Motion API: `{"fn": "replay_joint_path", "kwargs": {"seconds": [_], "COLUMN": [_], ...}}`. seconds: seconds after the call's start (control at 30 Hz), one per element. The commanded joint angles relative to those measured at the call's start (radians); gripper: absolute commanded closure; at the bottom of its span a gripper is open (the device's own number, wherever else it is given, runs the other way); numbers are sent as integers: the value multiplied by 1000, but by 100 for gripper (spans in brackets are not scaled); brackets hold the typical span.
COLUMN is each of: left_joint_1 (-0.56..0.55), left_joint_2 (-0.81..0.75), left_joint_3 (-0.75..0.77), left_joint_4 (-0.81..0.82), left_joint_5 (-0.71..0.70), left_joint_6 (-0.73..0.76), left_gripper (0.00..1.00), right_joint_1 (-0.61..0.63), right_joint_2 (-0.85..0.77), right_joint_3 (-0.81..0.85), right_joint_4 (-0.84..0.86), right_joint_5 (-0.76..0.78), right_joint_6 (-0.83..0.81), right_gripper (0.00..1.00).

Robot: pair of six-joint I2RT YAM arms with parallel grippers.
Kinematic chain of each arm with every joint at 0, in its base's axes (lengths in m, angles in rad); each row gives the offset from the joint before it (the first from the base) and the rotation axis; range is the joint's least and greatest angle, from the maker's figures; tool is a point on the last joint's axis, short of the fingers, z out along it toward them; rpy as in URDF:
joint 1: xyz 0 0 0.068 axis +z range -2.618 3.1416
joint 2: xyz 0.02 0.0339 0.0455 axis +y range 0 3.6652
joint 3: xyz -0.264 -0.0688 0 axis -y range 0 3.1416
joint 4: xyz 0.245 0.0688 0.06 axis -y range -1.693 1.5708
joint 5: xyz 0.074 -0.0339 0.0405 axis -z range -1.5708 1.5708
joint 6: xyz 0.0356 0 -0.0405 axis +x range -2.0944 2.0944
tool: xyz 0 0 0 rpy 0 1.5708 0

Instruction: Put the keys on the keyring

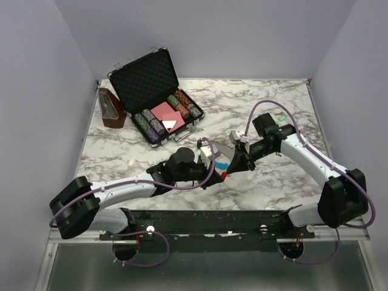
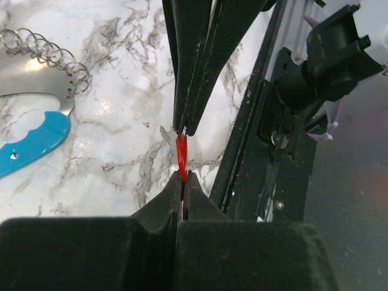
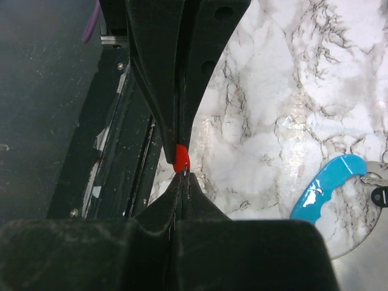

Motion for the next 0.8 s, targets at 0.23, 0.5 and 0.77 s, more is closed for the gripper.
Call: {"fn": "replay_joint_path", "kwargs": {"seconds": [0.23,0.5,0.77], "left_joint_1": [118,132,155], "left_joint_2": [48,168,140], "left_joint_3": [150,298,313], "left_joint_4": [-301,-566,-701], "left_joint_5": [486,543,211], "left_joint_6": [-76,-15,-45], "left_gripper": [100,100,100], "right_joint_1": [29,59,59], "right_joint_2": [-5,-7,-15], "right_joint_3": [-28,-43,-53], "right_joint_4": [43,53,126], "right_joint_5": [23,49,64], "right_joint_6": [31,31,126], "right_gripper": [99,99,99]}}
